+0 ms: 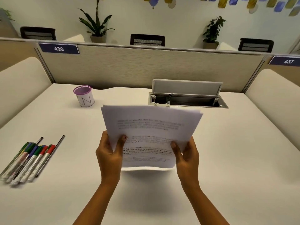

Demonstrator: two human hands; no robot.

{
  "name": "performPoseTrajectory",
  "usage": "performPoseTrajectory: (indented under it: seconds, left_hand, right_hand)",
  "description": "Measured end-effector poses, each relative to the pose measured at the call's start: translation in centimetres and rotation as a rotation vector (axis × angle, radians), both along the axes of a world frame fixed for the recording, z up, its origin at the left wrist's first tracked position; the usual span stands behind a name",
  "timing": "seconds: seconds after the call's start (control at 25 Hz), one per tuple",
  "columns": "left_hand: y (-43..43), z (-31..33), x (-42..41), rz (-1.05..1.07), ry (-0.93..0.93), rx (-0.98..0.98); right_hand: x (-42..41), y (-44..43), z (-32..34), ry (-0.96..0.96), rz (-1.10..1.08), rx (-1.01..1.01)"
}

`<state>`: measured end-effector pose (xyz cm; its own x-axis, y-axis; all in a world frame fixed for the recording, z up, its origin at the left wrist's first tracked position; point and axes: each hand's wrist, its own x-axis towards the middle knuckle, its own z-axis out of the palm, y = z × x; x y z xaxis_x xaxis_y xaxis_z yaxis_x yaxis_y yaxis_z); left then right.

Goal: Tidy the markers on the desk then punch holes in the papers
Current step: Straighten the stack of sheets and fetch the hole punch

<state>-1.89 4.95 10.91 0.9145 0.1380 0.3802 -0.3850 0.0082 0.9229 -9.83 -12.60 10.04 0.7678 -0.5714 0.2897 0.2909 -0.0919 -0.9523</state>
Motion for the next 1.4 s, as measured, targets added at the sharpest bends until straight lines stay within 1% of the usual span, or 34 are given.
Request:
performPoseTrajectory:
  seconds: [0.08, 0.2, 0.36, 0.52, 0.6, 0.68, 0.84, 1.08, 1.2, 1.28, 1.36, 1.4]
  left_hand:
    - [-0.1, 0.0, -0.3, -0.025, 0.027, 0.001]
    - [-0.1, -0.3, -0.9, -0.004, 0.063, -0.013]
    - [0.4, -0.1, -1.0, 0.011, 0.041, -0.034]
    - [0.2, -0.4, -1.3, 0.017, 0.062, 0.031]
    - [0.1, -0.4, -1.4, 0.028, 0.049, 0.049]
    - [0.1, -0.4, -1.4, 0.025, 0.052, 0.055]
    - [-0.1, -1.2, -2.0, -0.009, 0.108, 0.051]
    - [0.1, -2.4, -1.9, 0.0, 0.096, 0.094]
    - [0.5, -2.7, -1.5, 0.007, 0.105, 0.141]
    - [0.8, -1.7, -0.9, 0.05, 0.084, 0.136]
    - [1.1, 0.0, 0.0, 0.147, 0.006, 0.1]
    - [1.3, 0.9, 0.4, 0.217, -0.049, 0.114]
  right_hand:
    - [-0.3, -0.1, -0.2, 0.012, 0.007, 0.006]
    - [-0.7, -0.3, -0.4, 0.026, 0.01, 0.02]
    - [-0.7, -0.2, -0.3, 0.029, 0.021, -0.005]
    - [-0.8, 0.1, -1.0, 0.104, 0.006, 0.029]
    - [-0.8, 0.1, -1.0, 0.095, -0.004, 0.012]
    - [-0.8, 0.0, -1.0, 0.086, -0.013, 0.036]
    - [-0.9, 0.0, -1.6, 0.133, -0.019, 0.063]
    - [-0.5, -0.2, -2.4, 0.143, -0.008, 0.048]
    - [-0.1, -0.6, -2.3, 0.16, -0.011, -0.014]
    - [0.2, -1.3, -1.2, 0.137, -0.016, -0.098]
    - [0.5, -2.1, 0.7, 0.104, -0.03, -0.262]
    - [0.7, -2.5, 1.8, 0.085, -0.037, -0.373]
